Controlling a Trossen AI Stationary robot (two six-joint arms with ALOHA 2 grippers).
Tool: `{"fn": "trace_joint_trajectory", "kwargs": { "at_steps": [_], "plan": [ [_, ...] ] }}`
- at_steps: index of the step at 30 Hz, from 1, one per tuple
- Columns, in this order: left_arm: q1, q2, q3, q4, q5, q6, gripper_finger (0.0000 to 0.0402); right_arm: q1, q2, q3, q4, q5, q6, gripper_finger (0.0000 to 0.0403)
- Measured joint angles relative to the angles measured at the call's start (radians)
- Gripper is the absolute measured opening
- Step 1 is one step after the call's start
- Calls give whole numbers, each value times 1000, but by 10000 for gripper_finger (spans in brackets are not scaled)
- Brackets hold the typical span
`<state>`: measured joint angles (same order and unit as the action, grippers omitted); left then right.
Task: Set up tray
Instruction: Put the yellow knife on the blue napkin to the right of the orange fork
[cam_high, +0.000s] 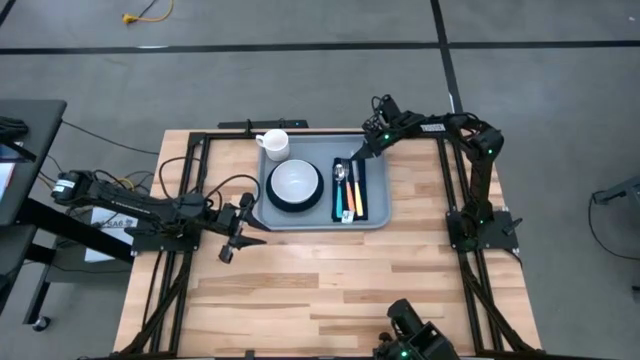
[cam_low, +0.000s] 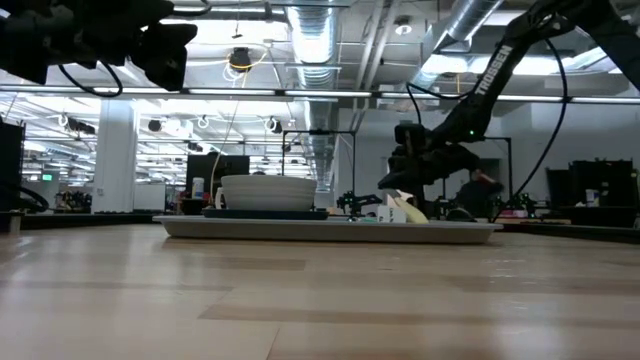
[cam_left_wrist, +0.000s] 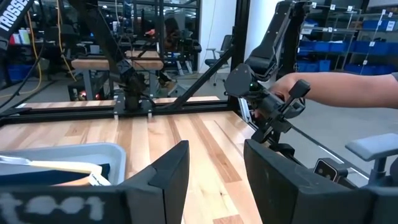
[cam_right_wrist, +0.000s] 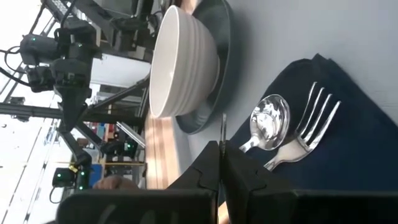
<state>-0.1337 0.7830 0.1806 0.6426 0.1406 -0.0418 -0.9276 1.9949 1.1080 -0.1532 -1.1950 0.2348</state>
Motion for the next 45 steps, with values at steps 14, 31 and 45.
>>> {"fn": "trace_joint_trajectory", "kwargs": {
  "at_steps": [14,31,45],
  "plan": [
    [0,0,0,-2,-1,-8,141,4,0,8,-4,21,27,57],
    [0,0,0,-9,5,-10,141,5,0,10,-23,31,65,113],
    [0,0,0,-9,8,-27,141,3,0,10,-22,54,143,113]
  ]
}}
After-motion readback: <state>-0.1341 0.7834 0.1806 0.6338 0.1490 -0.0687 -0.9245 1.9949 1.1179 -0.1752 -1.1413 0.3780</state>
